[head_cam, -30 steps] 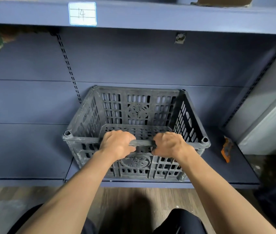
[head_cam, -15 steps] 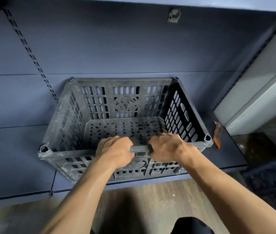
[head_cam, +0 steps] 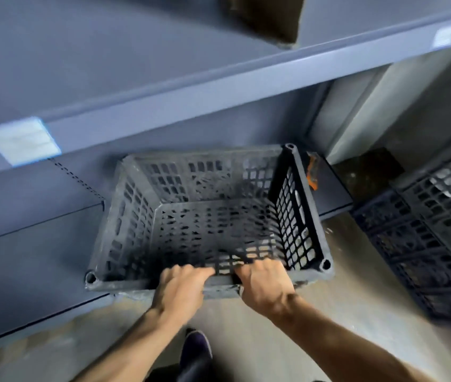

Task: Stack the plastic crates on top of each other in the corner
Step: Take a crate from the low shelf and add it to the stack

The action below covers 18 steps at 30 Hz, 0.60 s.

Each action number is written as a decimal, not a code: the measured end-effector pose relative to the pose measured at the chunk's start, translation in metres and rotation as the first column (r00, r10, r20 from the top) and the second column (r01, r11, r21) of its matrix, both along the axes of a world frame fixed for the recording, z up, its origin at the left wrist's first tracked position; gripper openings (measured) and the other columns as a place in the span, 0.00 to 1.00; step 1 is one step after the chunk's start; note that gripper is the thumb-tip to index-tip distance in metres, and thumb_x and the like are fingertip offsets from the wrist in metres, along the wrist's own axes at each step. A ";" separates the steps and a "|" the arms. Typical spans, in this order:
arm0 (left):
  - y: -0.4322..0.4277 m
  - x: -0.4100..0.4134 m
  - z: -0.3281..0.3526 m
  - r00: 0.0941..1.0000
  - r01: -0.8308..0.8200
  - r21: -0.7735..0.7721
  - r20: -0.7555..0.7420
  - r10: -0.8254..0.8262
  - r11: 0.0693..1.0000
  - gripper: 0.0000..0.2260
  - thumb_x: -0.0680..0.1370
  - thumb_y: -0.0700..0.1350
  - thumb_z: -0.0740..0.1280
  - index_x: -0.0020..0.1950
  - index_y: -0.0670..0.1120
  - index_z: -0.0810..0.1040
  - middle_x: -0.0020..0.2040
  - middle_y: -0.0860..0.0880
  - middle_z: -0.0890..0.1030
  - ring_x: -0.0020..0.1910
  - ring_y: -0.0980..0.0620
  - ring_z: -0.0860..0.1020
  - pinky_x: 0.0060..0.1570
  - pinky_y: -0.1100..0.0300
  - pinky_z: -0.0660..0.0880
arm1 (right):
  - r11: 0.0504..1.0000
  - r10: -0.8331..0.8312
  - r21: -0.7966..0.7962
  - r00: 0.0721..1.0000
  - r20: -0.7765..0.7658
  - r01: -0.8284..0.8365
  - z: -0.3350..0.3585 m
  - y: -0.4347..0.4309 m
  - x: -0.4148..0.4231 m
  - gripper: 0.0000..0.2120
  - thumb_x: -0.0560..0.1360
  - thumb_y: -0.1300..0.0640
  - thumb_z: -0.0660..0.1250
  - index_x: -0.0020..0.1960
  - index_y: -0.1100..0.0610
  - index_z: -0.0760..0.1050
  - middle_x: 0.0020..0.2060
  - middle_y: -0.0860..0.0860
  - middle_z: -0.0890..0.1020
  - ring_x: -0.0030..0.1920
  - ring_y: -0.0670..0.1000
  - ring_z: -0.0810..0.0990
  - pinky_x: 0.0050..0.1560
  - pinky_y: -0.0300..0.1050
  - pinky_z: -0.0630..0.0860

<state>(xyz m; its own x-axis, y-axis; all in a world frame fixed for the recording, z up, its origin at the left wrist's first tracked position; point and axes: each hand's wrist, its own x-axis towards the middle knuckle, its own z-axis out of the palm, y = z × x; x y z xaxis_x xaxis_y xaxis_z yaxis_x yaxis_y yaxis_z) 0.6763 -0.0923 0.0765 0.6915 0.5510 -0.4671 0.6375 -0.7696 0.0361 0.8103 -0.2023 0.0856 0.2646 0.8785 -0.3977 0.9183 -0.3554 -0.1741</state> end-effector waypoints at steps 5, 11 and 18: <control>-0.074 -0.009 0.050 0.993 0.119 -0.108 0.004 -0.119 0.987 0.24 0.74 0.37 0.59 0.65 0.59 0.70 0.62 0.55 0.78 0.58 0.46 0.77 0.53 0.53 0.71 | 0.982 -0.138 -0.130 0.990 -0.005 0.136 0.057 -0.092 -0.018 0.07 0.54 0.57 0.72 0.32 0.51 0.78 0.24 0.54 0.78 0.25 0.55 0.79 0.26 0.48 0.73; -0.159 -0.004 0.147 0.964 0.257 -0.214 -0.009 -0.265 0.942 0.23 0.73 0.32 0.61 0.61 0.55 0.73 0.56 0.51 0.80 0.52 0.42 0.78 0.45 0.52 0.67 | 0.946 -0.230 -0.246 0.972 -0.052 0.211 0.151 -0.194 -0.027 0.13 0.76 0.60 0.57 0.55 0.54 0.77 0.48 0.55 0.84 0.49 0.58 0.81 0.47 0.49 0.73; -0.231 0.024 0.265 0.904 0.424 -0.268 0.059 -0.424 0.865 0.26 0.70 0.28 0.59 0.58 0.54 0.76 0.42 0.51 0.81 0.44 0.44 0.79 0.42 0.53 0.68 | 0.897 -0.390 -0.235 0.920 -0.027 0.374 0.271 -0.285 -0.026 0.10 0.75 0.57 0.60 0.53 0.52 0.77 0.45 0.52 0.84 0.45 0.56 0.83 0.43 0.47 0.75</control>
